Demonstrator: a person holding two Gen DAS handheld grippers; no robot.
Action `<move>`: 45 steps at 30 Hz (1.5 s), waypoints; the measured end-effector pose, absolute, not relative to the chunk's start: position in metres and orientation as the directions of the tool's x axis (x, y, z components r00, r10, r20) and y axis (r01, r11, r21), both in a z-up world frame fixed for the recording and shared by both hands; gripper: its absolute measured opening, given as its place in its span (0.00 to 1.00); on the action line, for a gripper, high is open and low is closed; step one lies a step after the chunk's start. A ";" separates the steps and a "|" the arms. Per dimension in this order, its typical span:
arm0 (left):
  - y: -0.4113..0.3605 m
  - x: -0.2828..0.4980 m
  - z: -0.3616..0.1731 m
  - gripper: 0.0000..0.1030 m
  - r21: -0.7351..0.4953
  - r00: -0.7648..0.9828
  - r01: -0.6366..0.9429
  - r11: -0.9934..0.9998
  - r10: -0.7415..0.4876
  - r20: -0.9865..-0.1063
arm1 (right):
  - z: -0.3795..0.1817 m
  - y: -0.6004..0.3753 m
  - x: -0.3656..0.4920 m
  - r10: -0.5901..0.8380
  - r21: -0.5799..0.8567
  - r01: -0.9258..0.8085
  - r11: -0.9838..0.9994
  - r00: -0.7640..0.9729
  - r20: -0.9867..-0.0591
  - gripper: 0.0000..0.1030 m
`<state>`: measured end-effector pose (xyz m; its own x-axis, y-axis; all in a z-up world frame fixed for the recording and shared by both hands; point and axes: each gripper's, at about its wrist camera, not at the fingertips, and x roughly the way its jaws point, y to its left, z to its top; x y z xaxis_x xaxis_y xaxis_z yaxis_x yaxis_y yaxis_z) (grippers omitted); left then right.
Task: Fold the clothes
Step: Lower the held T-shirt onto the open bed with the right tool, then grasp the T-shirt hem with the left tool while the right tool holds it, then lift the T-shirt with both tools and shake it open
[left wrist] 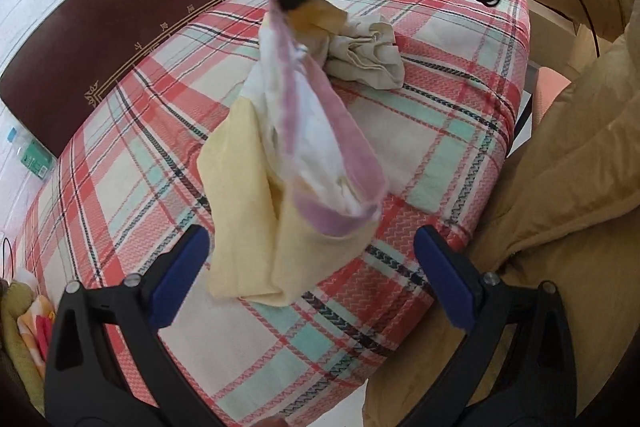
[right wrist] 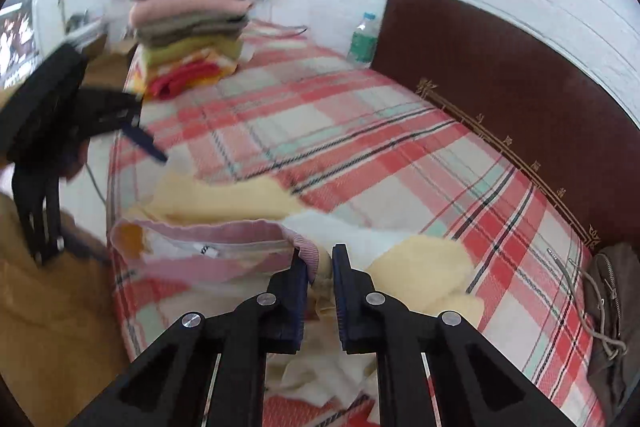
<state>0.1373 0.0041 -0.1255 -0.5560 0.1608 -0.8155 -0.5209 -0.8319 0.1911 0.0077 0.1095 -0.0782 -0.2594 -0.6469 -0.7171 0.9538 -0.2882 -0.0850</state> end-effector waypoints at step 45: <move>-0.041 0.058 -0.125 0.45 -0.133 -0.436 -0.442 -0.887 0.342 -0.832 | -0.065 0.133 -0.032 -0.709 0.015 0.935 -0.356 -0.259 -0.656 0.13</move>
<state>0.0584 -0.0405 -0.1247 -0.4362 0.3420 -0.8323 -0.4421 -0.8871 -0.1328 -0.0321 0.1332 -0.0646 -0.2593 -0.7092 -0.6556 0.9346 -0.3555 0.0149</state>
